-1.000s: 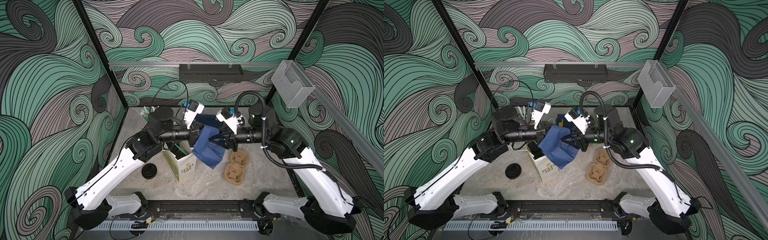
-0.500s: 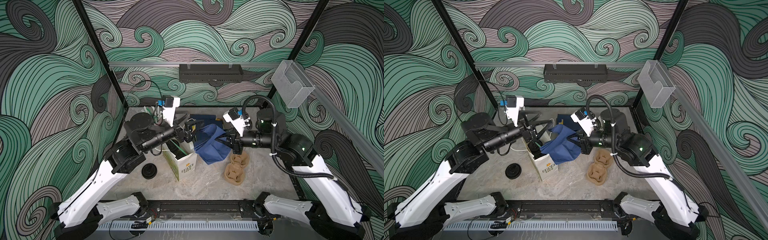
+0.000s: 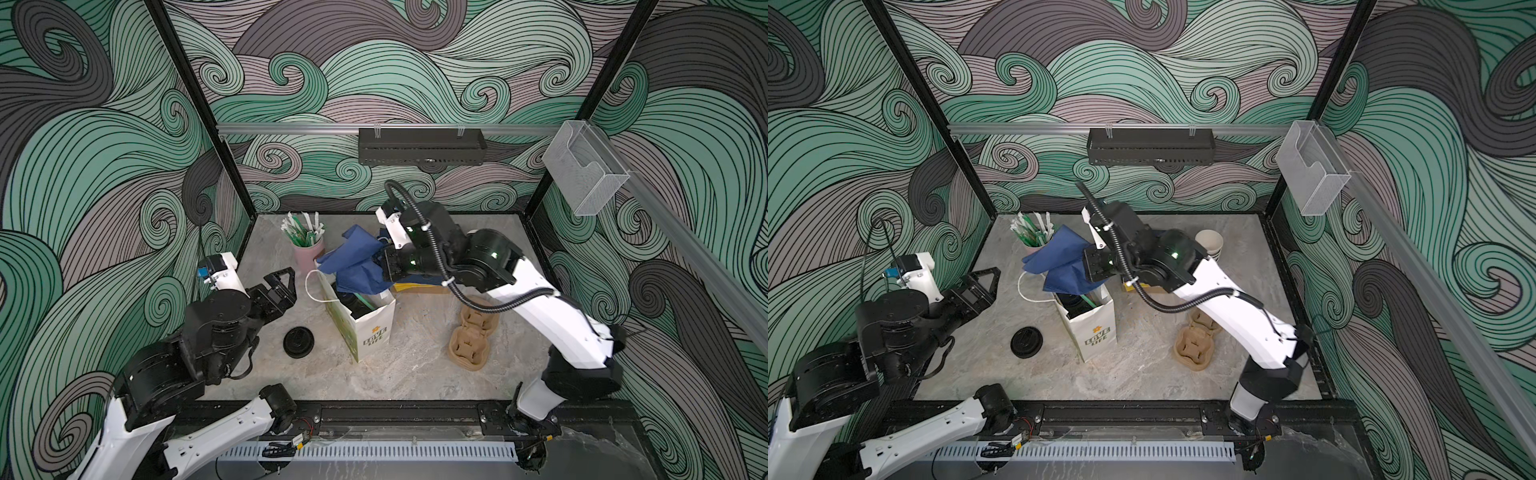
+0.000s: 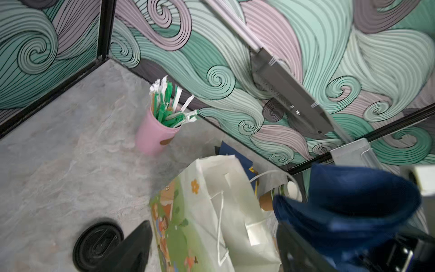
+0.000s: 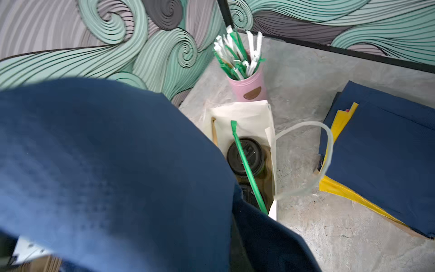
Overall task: Pack the takeout coffee
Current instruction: 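Lower the folded napkin into the bag with the right gripper while the left gripper withdraws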
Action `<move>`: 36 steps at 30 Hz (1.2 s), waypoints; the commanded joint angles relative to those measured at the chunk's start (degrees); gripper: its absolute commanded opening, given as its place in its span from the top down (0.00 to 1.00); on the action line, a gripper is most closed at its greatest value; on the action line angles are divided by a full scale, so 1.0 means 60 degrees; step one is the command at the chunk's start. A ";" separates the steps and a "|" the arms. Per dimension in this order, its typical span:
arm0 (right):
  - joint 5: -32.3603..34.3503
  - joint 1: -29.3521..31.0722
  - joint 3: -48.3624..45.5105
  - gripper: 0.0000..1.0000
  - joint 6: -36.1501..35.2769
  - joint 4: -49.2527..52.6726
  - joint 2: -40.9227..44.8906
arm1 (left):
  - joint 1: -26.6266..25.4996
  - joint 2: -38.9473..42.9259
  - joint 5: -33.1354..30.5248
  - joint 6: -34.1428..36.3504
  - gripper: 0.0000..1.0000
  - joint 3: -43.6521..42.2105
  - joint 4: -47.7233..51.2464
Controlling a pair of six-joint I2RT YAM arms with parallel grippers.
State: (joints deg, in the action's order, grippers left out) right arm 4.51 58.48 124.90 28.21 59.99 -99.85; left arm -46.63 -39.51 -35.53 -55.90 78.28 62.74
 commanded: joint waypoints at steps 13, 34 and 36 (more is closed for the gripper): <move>0.2825 0.0588 0.1317 1.00 0.2151 0.2582 -0.2759 | 0.0023 0.0299 0.0801 -0.1127 0.24 -0.1817 -0.1285; 0.0791 0.0599 0.2547 0.55 0.1410 0.2821 -0.4040 | 0.0048 -0.0007 0.0715 -0.1037 0.32 -0.1851 -0.1352; 0.0830 0.0596 0.2736 0.51 0.1340 0.2821 -0.3851 | 0.0038 -0.0028 0.0650 -0.0963 0.32 -0.1770 -0.1344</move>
State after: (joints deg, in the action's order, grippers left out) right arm 8.99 61.87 139.26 36.71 75.85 -125.91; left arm -46.63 -39.59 -30.24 -62.54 66.11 53.95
